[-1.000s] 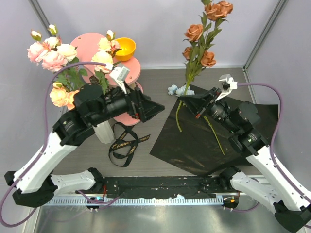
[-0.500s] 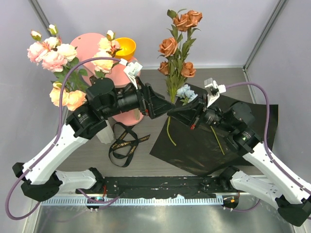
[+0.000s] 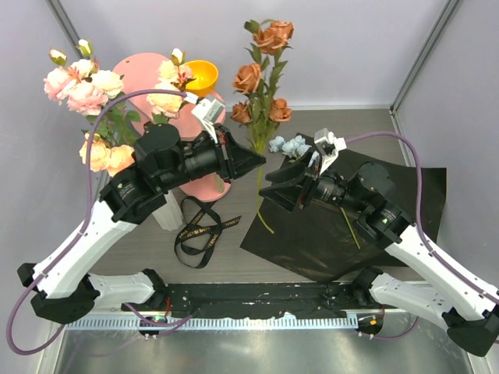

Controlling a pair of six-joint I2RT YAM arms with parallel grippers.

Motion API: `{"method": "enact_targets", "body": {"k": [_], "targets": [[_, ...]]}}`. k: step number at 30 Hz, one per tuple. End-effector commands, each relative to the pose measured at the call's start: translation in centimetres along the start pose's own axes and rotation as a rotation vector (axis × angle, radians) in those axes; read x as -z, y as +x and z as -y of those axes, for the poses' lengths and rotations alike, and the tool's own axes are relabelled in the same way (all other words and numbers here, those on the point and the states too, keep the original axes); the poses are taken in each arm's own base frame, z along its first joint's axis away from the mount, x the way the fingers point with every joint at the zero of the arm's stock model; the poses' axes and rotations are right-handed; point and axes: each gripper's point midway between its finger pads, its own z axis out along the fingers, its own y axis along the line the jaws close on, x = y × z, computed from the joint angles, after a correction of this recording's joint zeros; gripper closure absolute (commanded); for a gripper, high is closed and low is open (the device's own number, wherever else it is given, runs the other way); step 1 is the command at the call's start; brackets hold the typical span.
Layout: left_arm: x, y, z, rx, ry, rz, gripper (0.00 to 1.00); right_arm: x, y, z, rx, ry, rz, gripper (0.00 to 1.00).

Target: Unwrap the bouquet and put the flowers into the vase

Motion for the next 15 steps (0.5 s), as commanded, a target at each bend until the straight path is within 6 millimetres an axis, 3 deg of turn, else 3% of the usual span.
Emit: {"method": "enact_targets", "body": {"k": [1,2,3,4,5,7,9,15], "targets": [[4.6,-4.0,-1.5,-0.149,-0.177,0.141,1.0,1.6,-1.8,5.5,0.064,0.358,0.063,0.3],[5.5,-3.5,-2.3,-0.163,-0.225,0.123,1.0,2.6,-2.4,6.9,0.065,0.459,0.091,0.29],[7.4,-4.8,-3.2,-0.204,-0.31,0.173,1.0,3.4,-2.6,8.2,0.066,0.545,0.106,0.24],[8.4,-5.0,-3.8,-0.22,-0.355,0.179,1.0,5.6,-2.9,10.8,0.067,0.731,0.138,0.22],[9.5,-4.6,-4.7,-0.232,-0.41,0.16,1.0,6.5,-2.9,11.5,0.075,0.79,0.146,0.2],[12.9,-5.5,-6.0,-0.271,-0.534,0.203,1.0,7.6,-2.6,12.6,0.09,0.867,0.14,0.18],[16.2,-6.7,-6.7,-0.296,-0.631,0.274,1.0,7.7,-2.4,12.7,0.1,0.871,0.124,0.18],[22.6,-9.6,-7.4,-0.375,-0.813,0.409,1.0,6.3,-0.9,13.2,0.076,0.836,0.072,0.18]]}}
